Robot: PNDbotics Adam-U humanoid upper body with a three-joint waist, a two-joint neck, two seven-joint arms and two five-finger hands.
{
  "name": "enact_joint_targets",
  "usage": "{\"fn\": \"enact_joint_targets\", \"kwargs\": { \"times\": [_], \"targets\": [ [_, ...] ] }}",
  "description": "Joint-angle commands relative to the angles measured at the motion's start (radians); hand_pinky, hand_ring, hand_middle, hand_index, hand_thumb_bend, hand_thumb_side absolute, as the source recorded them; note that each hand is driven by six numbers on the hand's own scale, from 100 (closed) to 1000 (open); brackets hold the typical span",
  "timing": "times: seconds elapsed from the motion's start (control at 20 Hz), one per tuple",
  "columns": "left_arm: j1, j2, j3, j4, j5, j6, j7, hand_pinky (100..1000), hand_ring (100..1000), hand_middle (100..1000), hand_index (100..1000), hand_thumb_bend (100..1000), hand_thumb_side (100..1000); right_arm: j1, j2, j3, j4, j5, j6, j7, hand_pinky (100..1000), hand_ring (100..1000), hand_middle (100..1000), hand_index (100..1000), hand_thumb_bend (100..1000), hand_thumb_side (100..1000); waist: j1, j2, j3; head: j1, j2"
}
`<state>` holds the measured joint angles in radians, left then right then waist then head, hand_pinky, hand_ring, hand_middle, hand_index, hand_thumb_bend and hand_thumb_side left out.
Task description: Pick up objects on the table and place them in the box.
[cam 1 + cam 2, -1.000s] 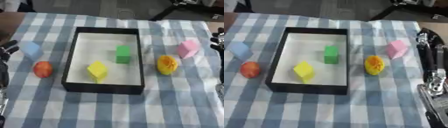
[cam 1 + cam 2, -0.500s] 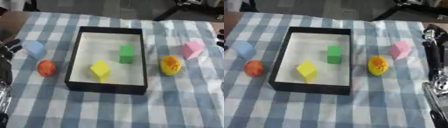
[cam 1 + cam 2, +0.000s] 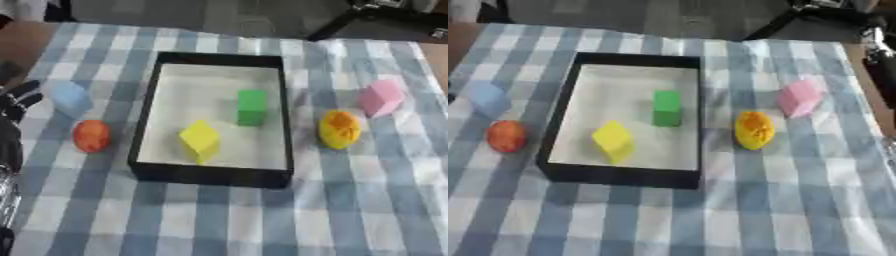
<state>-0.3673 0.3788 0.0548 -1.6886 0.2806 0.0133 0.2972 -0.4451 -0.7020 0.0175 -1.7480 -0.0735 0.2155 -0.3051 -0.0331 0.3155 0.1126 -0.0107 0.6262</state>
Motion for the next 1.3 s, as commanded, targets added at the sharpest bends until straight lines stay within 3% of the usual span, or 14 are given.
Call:
{"fn": "enact_joint_targets", "kwargs": {
  "times": [0.05,0.4,0.8,1.05,1.3],
  "targets": [
    [-0.001,0.035,0.009,-0.01,-0.004,-0.001,0.002,777,755,801,844,235,815,-0.033,-0.117,0.005,0.011,0.039,0.008,0.111,852,877,819,872,100,637,-0.014,-0.068,-0.002,-0.005,-0.003],
    [0.003,0.041,0.008,-0.015,-0.005,-0.001,0.001,778,756,801,844,234,814,-0.115,-0.239,0.054,0.125,0.117,-0.058,0.362,880,888,835,892,100,521,-0.02,-0.067,-0.004,-0.023,0.003],
    [0.005,0.048,0.006,-0.021,-0.003,0.003,-0.001,777,756,800,841,231,818,-0.194,-0.329,0.094,0.196,0.332,-0.182,0.724,916,901,860,939,100,383,-0.03,-0.056,-0.004,-0.021,0.0],
    [0.004,0.051,0.004,-0.021,-0.005,0.005,-0.002,777,756,801,841,230,820,-0.224,-0.353,0.118,0.2,0.408,-0.233,0.86,926,906,866,936,100,298,-0.035,-0.053,-0.003,-0.022,-0.004],
    [0.006,0.054,0.001,-0.02,-0.007,0.007,-0.005,777,756,802,841,228,823,-0.244,-0.354,0.125,0.212,0.401,-0.267,0.946,932,913,879,927,118,187,-0.038,-0.052,-0.004,-0.02,-0.005]
  ]
}}
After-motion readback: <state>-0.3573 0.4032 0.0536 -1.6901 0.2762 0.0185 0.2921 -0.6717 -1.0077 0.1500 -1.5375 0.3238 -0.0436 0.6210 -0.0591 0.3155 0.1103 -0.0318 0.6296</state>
